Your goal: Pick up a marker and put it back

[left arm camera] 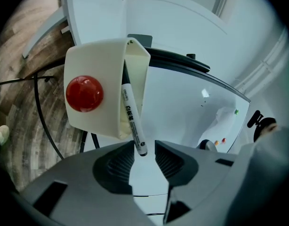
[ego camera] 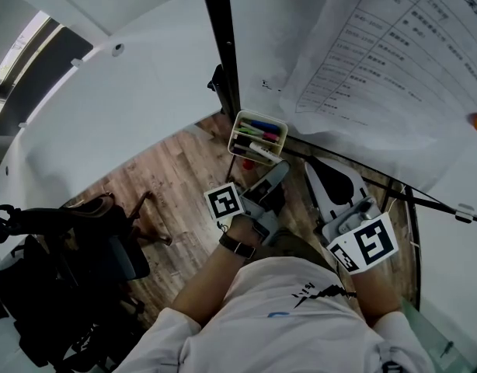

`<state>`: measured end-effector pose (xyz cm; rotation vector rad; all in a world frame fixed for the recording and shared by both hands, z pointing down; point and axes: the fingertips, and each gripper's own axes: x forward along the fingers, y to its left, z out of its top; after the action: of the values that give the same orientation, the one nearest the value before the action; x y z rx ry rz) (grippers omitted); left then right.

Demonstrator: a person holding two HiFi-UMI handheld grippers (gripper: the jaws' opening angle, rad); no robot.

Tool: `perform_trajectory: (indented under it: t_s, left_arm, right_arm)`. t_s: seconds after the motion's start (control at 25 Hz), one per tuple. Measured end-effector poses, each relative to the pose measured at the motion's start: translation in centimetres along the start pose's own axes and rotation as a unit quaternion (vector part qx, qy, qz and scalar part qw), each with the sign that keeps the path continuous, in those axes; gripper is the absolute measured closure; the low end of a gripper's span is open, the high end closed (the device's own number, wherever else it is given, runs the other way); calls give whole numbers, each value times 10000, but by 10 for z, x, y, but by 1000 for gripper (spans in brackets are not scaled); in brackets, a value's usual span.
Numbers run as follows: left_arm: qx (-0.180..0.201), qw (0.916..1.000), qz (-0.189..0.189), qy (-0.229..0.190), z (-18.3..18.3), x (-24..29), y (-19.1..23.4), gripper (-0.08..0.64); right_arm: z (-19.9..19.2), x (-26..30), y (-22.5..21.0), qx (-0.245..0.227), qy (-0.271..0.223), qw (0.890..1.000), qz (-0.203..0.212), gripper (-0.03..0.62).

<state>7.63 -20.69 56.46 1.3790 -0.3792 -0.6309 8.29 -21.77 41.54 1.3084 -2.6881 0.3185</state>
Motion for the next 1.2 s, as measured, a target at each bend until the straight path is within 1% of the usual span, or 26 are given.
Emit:
perform_trajectory:
  t_s: [0.08,0.24,0.36,0.44,0.52,0.64,0.88,1.04,1.2]
  left_arm:
    - [-50,10000,9,53,-4,-2,1,416]
    - [-140,9998,52,121,-12,-8,0,405]
    - [-121,9999,79,-6,-8,-15,3,403]
    - [-145,9998,74,-107,-3,-18,7,388]
    - [-135,9998,33,-123,-2,-18,7,367]
    - [-90,10000,6,-10,-9,-19,4,350]
    - [-125,9997,61,212,-30,-26,1,348]
    - [-68,9991,0,422,-47,-32,-16,348]
    - [165,9976,-65,664,-62,-41,-45,348]
  right_arm:
    - [2,0,3,-2,-18,10000,5,577]
    - [4,-4,8,6,-67,10000,-48,578]
    - [4,-12,11,26,-89,9999,-120,578]
    - [5,-17,14,28,-104,9998,-157,578]
    - [6,-21,17,23,-132,9997,-190,577]
    - [6,-27,20,26,-158,9996,-251,578]
    - [10,-36,28,-1,-247,9992,-313,578]
    - [15,-42,34,4,-330,9988,-358,577]
    - [24,-48,44,6,-479,9980,-403,578]
